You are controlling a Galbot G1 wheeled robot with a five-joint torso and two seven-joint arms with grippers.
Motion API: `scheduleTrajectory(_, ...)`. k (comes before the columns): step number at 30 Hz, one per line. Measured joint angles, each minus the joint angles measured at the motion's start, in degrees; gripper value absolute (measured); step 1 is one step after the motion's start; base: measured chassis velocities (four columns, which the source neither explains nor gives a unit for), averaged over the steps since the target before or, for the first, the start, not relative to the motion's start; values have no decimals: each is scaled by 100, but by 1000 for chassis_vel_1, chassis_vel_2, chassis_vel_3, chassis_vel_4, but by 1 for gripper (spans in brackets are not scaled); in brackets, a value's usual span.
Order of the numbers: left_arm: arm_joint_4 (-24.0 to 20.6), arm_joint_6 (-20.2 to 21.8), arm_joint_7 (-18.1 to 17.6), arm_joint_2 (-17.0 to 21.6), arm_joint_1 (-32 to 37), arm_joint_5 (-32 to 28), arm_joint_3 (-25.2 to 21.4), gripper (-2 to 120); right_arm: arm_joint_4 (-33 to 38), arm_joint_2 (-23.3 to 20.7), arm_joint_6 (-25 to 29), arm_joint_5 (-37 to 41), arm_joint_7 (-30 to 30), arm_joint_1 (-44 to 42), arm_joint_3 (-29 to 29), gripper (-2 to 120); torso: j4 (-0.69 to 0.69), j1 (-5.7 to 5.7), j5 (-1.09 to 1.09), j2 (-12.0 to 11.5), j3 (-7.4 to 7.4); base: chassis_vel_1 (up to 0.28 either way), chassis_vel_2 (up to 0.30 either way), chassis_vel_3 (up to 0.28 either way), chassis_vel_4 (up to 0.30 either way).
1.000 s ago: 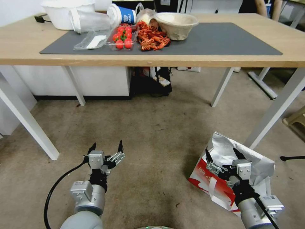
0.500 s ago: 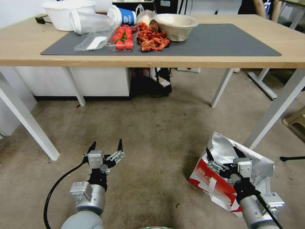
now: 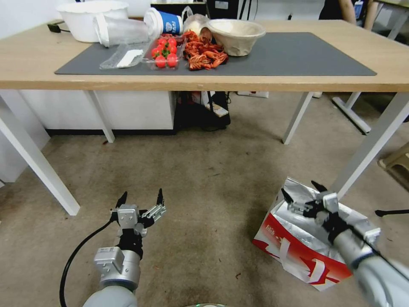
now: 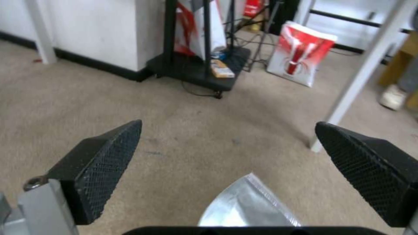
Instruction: Pick up the food delivery bag from the floor and place it on the table.
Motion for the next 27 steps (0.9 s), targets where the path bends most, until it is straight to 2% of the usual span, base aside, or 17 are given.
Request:
scheduleTrajectory(2, 5, -7, 0, -15, 9, 20, 0, 100, -218, -165, 33, 40, -138, 205, 13, 100, 1, 0, 1, 1, 0, 0, 0, 0, 0)
scheduleTrajectory(6, 9, -29, 1, -76, 50, 87, 2, 100, -1264, -914, 419, 284, -789, 979, -136, 100, 1, 1, 1, 4, 0, 0, 0, 0, 0)
scheduleTrajectory(7, 9, -29, 1, -76, 50, 87, 2, 100, -1264, -914, 419, 284, -789, 979, -136, 100, 1, 1, 1, 4, 0, 0, 0, 0, 0)
scheduleTrajectory(10, 60, -99, -6, -115, 73, 112, -16, 100, -2255, -1469, 1047, 160, -1542, 1467, -291, 100, 0, 1, 0, 7, 0, 0, 0, 0, 0)
scheduleTrajectory(11, 60, -99, -6, -115, 73, 112, -16, 100, -2255, -1469, 1047, 160, -1542, 1467, -291, 100, 0, 1, 0, 7, 0, 0, 0, 0, 0)
scheduleTrajectory(14, 73, -120, -24, -150, 67, 113, -14, 100, -2806, -1643, 1261, -96, -2180, 1898, -374, 100, 1, 1, 0, 8, 0, 0, 0, 0, 0)
scheduleTrajectory(15, 73, -120, -24, -150, 67, 113, -14, 100, -2806, -1643, 1261, -96, -2180, 1898, -374, 100, 1, 1, 0, 8, 0, 0, 0, 0, 0)
scheduleTrajectory(18, 90, -143, -33, -142, 64, 114, -35, 100, -3355, -1801, 1495, -517, -2977, 2350, -493, 100, 1, 2, 0, 9, 0, 0, 0, 0, 0)
scheduleTrajectory(23, 109, -153, -55, -140, 62, 113, -38, 100, -3827, -1916, 1617, -973, -3559, 2797, -639, 100, 0, 1, -1, 10, 0, 0, 0, 0, 0)
scheduleTrajectory(27, 121, -159, -58, -136, 66, 113, -39, 100, -4038, -1941, 1653, -1022, -3623, 2992, -790, 100, 1, 1, -1, 10, 0, 0, 0, 0, 0)
